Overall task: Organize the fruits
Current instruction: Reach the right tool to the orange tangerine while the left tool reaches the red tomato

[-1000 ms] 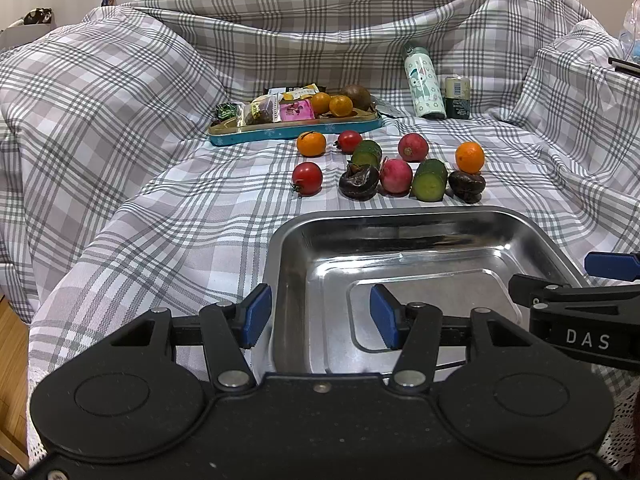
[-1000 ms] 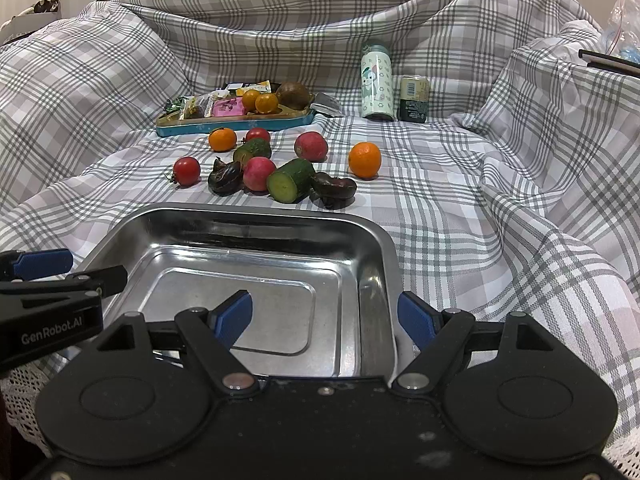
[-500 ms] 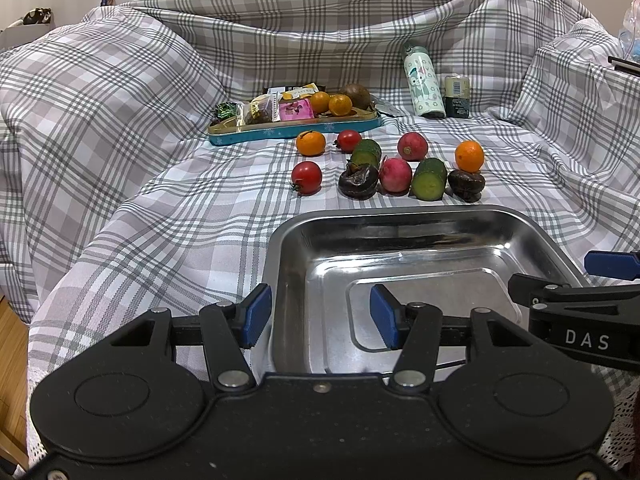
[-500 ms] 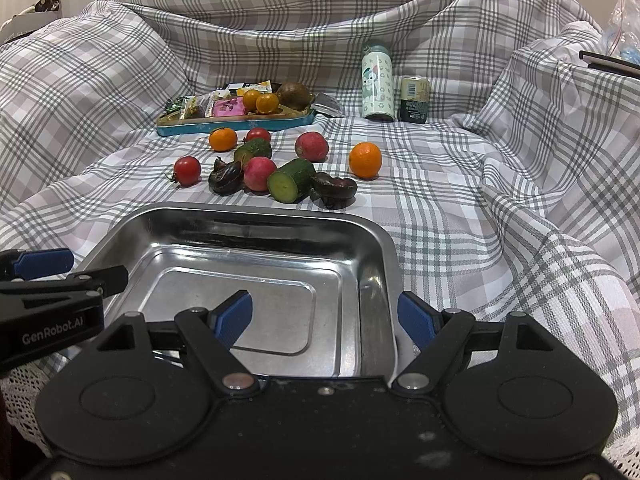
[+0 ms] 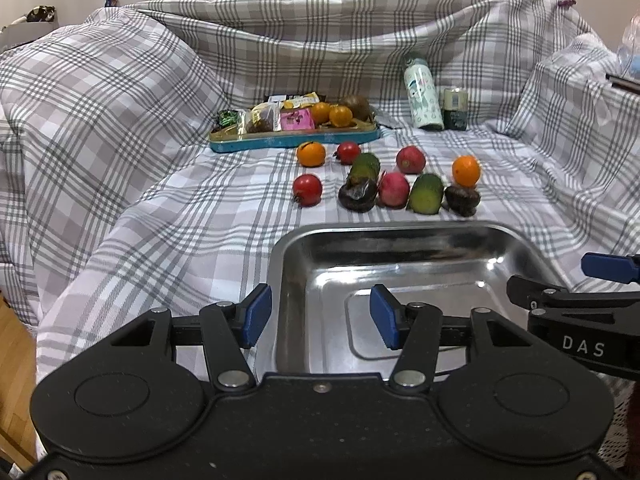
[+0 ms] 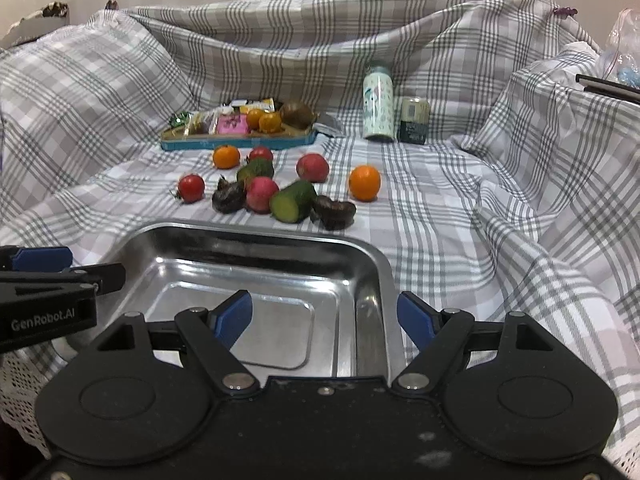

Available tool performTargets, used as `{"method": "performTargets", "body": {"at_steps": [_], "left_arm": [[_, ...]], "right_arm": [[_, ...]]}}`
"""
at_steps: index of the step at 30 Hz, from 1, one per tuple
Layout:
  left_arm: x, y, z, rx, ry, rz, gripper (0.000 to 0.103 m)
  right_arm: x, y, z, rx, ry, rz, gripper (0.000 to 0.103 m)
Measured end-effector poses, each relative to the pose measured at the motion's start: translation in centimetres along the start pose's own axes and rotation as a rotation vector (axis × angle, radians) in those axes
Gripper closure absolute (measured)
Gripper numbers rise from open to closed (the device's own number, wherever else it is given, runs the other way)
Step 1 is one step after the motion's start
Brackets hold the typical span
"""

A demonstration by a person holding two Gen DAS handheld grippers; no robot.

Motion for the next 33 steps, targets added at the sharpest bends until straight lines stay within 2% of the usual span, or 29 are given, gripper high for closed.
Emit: {"method": "performTargets", "body": {"at_steps": [6, 10, 21, 33], "left_arm": [[-0.1, 0.3, -2.6, 0.039, -0.050, 0.007, 0.044], [-0.7, -0.7, -4.4, 0.044, -0.050, 0.019, 0.043], [-3.0, -5.3, -6.4, -0.007, -0.051, -0.023, 0.044], [-2.9, -10.3, -7.8, -0.060, -0.095, -0.004, 0.043]], "right_arm": [[0.4, 0.1, -2.0, 0.008, -0.020, -0.006, 0.021], [0.6, -0.4, -4.0, 0.038, -0.016, 0.001, 0.022], [1.5, -4.9, -7.4, 0.006, -0.042, 0.001, 0.023], [2.4, -10.1, -10.1, -0.004, -0.057, 0.023, 0.023]]}}
Point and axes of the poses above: each gripper's, at about its wrist camera, not at the fingertips, and y roughly against the way its jaws point, x to its right, z to its underside, the point moved 10 cm from there along -y, roughly the way its jaws point, and after that the axes turned 9 degrees about -y, right-handed, at the moved point
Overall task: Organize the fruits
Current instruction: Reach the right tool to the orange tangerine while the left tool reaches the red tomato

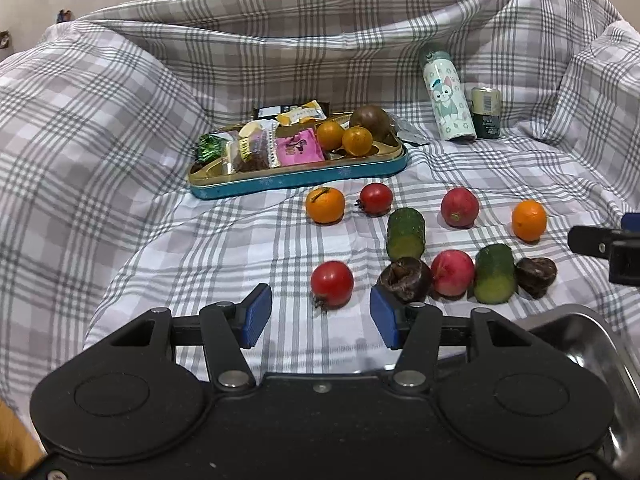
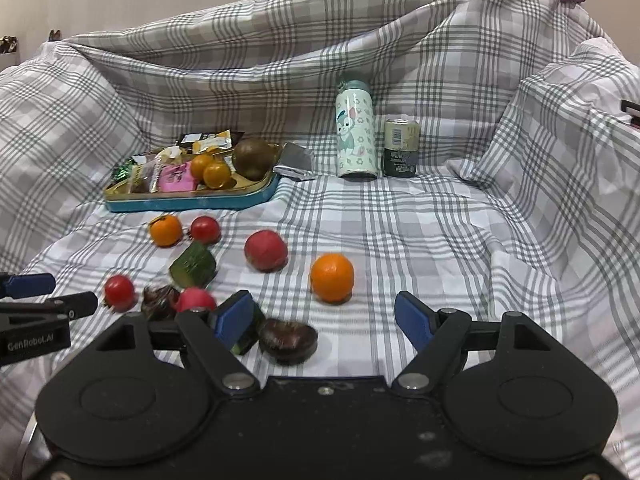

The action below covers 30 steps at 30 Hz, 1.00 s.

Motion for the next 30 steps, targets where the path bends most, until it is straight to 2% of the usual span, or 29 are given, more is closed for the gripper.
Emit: {"method": "performTargets", "body": {"at_steps": [8, 15, 20, 25, 30], "left_arm": [[-0.2, -3.0, -0.7, -0.030, -0.006, 0.024, 0.043], [-0.5, -4.8, 0.2, -0.046, 0.023, 0.038, 0.044], [-0.7, -5.2, 0.2, -0.025, 0.010, 0.020, 0.043], [-0.6, -6.0, 0.1, -0.046, 0.053, 0.049, 0.043], [0.2, -6.3, 0.3, -0.046, 0.020, 0.062, 0.043]], "right_arm": [[-0.2, -3.2, -2.1, 0.022, 0.034, 0.008, 0.023], [-0.2, -5.2, -2.4, 0.071, 0.025, -0.012, 0.025], [-0.6, -6.4, -1.8, 0.054, 0.065, 0.015, 0.029], [-0.4, -7.7, -1.1, -0.001, 0.064, 0.029, 0.044], [1.0, -8.9, -0.9, -0.045, 0.009, 0.075, 0.046]]}}
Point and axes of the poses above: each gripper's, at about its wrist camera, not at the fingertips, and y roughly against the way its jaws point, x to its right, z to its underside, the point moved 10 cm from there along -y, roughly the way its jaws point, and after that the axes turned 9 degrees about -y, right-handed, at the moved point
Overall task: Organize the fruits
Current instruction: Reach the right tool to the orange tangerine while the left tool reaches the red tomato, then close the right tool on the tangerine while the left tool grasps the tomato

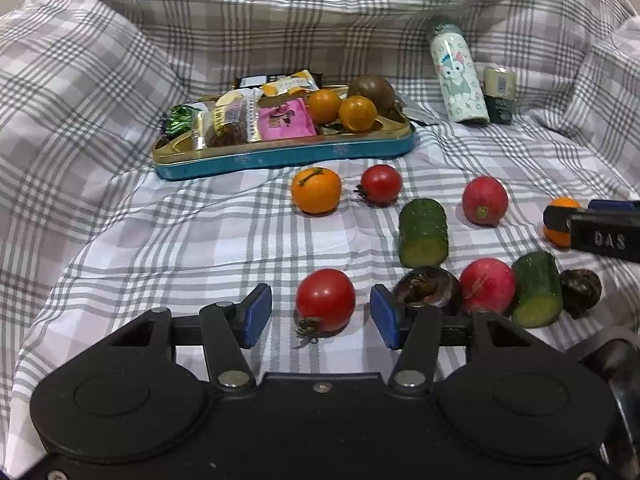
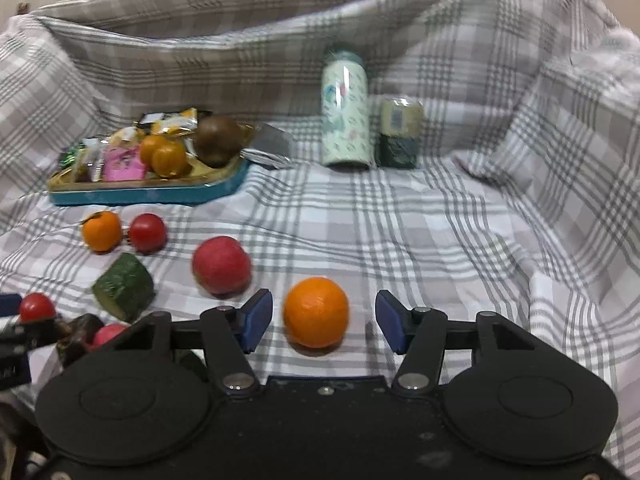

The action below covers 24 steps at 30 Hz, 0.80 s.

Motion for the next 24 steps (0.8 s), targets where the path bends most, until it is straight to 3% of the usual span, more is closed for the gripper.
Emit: {"method": "performTargets", "body": {"at_steps": [8, 10, 13, 16, 18, 24], "left_arm": [[-0.1, -0.3, 0.1, -0.011, 0.030, 0.019, 0.045], [-0.3, -0.3, 0.1, -0.013, 0.046, 0.021, 0.045], [-0.5, -0.4, 0.1, -0.012, 0.066, 0.030, 0.049], [-0.6, -0.4, 0.2, -0.014, 0.077, 0.034, 0.053], [-0.5, -0.4, 0.1, -0.011, 0.082, 0.046, 0.062], [-0.9, -0.3, -0.1, 0.006, 0.126, 0.071, 0.063]], "right_arm": [[-0.1, -0.9, 0.5, -0.053, -0.028, -0.007, 0.048], [-0.3, -1.1, 0.6, -0.067, -0.030, -0.013, 0.051], [-0.3, -1.5, 0.8, -0.080, -0.034, -0.012, 0.064], [-0.3, -1.6, 0.8, -0.082, -0.037, -0.011, 0.065], [-0.4, -1.7, 0.7, -0.080, -0.035, -0.010, 0.065], [-0.2, -1.6, 0.6, -0.070, -0.039, 0.000, 0.065]]}}
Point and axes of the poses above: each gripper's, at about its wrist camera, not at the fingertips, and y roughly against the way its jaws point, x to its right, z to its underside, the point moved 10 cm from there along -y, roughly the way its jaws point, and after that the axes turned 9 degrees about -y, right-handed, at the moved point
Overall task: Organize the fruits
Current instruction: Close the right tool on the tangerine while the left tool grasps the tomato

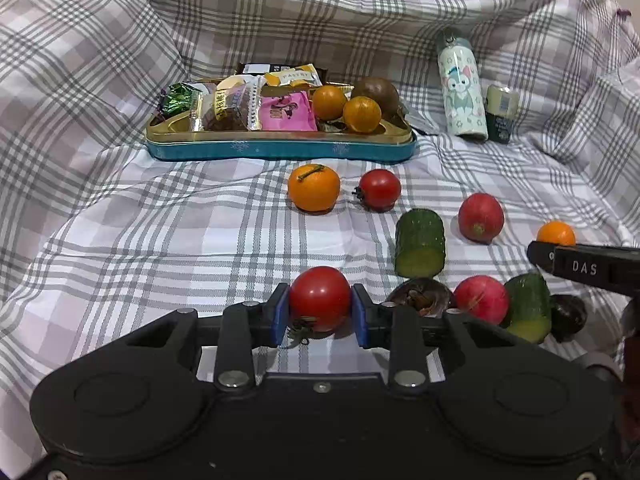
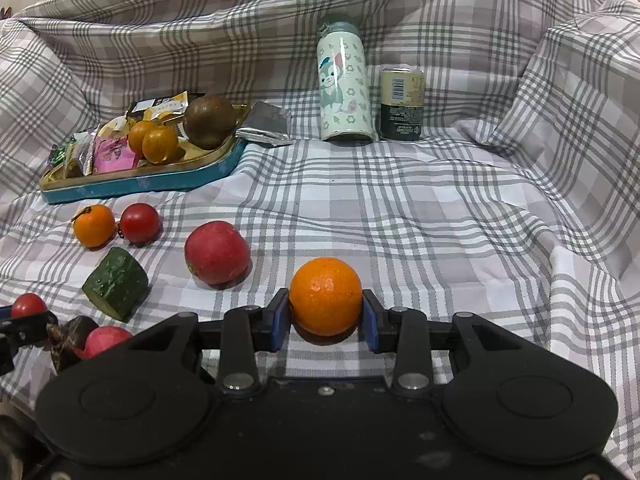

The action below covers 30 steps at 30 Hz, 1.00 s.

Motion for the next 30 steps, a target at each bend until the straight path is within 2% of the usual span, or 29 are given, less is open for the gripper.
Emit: {"method": "performTargets", "body": {"at_steps": [13, 26, 30], "left_arm": [[-0.5, 0.6, -0.2, 0.035, 0.014, -0.016, 0.063], [-0.6, 2.6, -0.8, 0.116, 0.019, -0.007, 0.063], [-1.0, 2.7, -0.7, 0.118, 0.016, -0.050, 0.063]], "right_arm": [[0.8, 1.3, -0.8, 0.072, -0.006, 0.026, 0.065], [1.3, 4.3, -1.2, 0.165, 0.017, 0.034, 0.065], [1.6, 4.8, -1.1, 0.174, 0.023, 0.047, 0.065]]}}
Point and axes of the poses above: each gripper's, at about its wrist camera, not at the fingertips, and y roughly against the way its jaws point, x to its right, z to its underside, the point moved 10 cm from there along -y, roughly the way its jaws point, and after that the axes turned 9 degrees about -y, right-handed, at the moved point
